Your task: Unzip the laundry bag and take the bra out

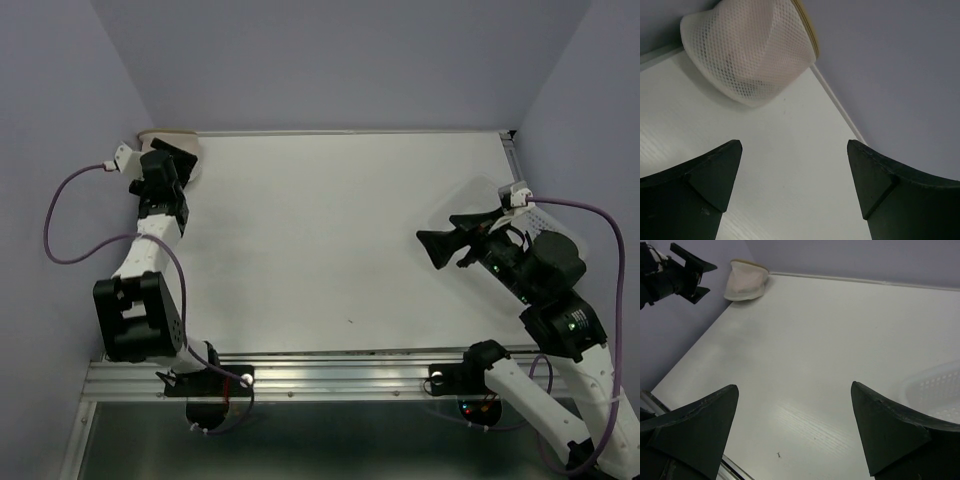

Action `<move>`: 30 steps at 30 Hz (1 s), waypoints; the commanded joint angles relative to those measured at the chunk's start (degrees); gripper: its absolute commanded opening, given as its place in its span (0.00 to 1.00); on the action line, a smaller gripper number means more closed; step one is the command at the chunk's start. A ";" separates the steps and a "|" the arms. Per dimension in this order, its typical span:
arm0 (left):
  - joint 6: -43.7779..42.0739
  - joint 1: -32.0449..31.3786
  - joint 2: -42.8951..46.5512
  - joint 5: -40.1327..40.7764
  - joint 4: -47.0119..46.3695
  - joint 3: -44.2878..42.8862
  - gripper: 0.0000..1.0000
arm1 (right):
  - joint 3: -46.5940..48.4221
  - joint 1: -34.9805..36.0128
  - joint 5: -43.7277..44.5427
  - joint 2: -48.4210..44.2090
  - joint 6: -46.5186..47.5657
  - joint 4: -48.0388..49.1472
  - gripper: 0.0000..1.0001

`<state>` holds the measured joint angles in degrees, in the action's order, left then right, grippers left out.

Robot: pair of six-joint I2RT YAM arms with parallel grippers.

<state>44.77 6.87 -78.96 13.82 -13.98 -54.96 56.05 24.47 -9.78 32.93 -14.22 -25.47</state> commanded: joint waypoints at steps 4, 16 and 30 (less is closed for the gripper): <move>1.72 7.18 -16.21 -4.06 0.62 -14.99 0.99 | -1.73 0.40 1.43 -0.59 0.24 0.43 1.00; 4.62 8.68 -36.52 -5.04 7.56 -27.83 0.99 | -2.35 0.40 3.72 1.70 1.03 0.86 1.00; 1.20 8.42 -44.80 -6.61 8.88 -33.99 0.06 | -2.88 0.40 4.33 1.97 1.03 1.13 1.00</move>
<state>48.60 14.79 -124.77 8.91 -4.82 -87.05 53.39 24.47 -6.37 35.24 -13.78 -26.55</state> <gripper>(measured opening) 0.307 0.998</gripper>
